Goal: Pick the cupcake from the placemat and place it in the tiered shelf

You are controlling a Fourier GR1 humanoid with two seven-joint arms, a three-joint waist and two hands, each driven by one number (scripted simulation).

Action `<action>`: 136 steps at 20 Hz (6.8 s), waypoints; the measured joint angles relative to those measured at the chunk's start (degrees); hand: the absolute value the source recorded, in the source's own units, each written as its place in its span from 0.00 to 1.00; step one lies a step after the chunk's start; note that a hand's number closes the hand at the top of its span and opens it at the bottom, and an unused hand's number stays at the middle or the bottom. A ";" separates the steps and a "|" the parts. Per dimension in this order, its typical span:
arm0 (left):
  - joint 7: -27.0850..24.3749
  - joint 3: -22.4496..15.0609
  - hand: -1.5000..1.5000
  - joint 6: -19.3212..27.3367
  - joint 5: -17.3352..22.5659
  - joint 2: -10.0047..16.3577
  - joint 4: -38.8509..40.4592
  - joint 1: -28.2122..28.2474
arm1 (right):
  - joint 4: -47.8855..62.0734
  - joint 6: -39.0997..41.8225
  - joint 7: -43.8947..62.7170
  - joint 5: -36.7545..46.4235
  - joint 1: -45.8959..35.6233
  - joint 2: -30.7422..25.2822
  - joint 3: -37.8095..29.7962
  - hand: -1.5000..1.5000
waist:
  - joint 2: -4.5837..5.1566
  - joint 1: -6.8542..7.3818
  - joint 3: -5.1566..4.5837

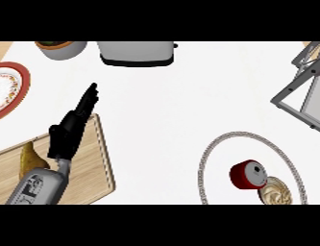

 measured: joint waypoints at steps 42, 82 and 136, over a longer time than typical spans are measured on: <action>1.01 5.38 0.50 -4.48 -5.57 -3.97 -2.59 3.05 | 17.49 15.00 -7.75 13.02 -6.25 25.50 -9.46 0.00 | -0.21 -0.82 0.14; 1.54 8.86 0.50 -7.62 -9.61 -8.32 -1.96 3.18 | 15.91 30.05 -75.37 -4.13 -1.75 -4.67 4.83 1.00 | -1.06 -1.11 0.70; 0.93 10.05 0.50 -9.60 -10.83 -8.98 -0.22 -0.01 | 81.97 38.70 -113.43 -53.57 -46.71 -41.49 -35.62 1.00 | 0.30 1.44 0.20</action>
